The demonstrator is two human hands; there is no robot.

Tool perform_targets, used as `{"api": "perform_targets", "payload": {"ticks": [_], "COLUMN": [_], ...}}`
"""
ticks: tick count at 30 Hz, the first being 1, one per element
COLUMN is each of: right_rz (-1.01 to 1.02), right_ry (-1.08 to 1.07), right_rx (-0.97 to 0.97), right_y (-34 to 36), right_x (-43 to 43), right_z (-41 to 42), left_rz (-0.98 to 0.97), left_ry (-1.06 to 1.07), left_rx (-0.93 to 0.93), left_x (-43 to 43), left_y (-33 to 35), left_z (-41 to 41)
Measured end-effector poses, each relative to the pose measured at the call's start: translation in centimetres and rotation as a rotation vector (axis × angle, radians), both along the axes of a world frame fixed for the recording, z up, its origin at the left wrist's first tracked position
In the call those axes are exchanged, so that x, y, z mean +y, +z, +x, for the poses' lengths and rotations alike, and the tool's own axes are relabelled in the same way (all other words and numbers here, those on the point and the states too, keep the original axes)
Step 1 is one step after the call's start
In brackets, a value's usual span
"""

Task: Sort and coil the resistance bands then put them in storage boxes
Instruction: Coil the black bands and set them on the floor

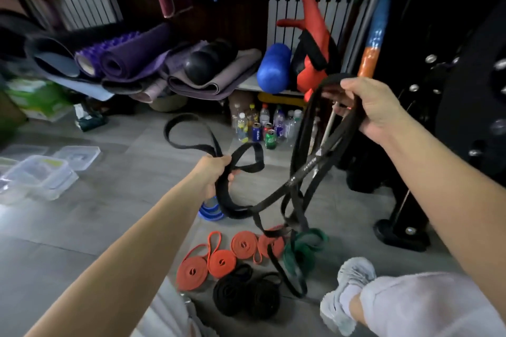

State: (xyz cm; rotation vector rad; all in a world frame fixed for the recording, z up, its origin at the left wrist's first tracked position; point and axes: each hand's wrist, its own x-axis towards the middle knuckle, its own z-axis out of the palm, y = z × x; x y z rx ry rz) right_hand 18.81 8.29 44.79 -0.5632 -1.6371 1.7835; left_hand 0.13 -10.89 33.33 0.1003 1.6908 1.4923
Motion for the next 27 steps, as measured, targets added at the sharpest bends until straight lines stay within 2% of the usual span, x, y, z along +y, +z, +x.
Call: {"api": "perform_targets", "payload": {"ticks": [6, 10, 14, 18, 22, 25, 27], "right_rz": [-0.155, -0.101, 0.047, 0.053, 0.059, 0.181, 0.231], "right_ry": [-0.011, -0.115, -0.144, -0.148, -0.146, -0.160, -0.156], "right_rx": [0.195, 0.175, -0.035, -0.197, -0.400, -0.618, -0.739], "right_y": [2.5, 2.6, 1.0, -2.8, -6.6, -9.7, -11.9], "right_x": [1.1, 1.9, 2.2, 2.3, 2.4, 2.4, 2.4], "right_z": [1.2, 1.3, 0.7, 0.8, 1.6, 2.4, 2.8], "left_rz": [0.025, 0.085, 0.065, 0.107, 0.251, 0.392, 0.417], "left_ry": [0.103, 0.181, 0.198, 0.193, 0.255, 0.307, 0.313], "left_rx": [-0.069, -0.088, -0.028, -0.011, 0.017, 0.009, 0.015], "left_x": [-1.5, -1.9, -2.3, -2.7, -2.6, -2.5, -2.4], "left_y": [-0.7, 0.1, 1.1, 2.1, 3.8, 5.6, 6.5], "left_z": [-0.6, -1.6, -2.3, -2.0, -2.2, -2.6, -2.7]}}
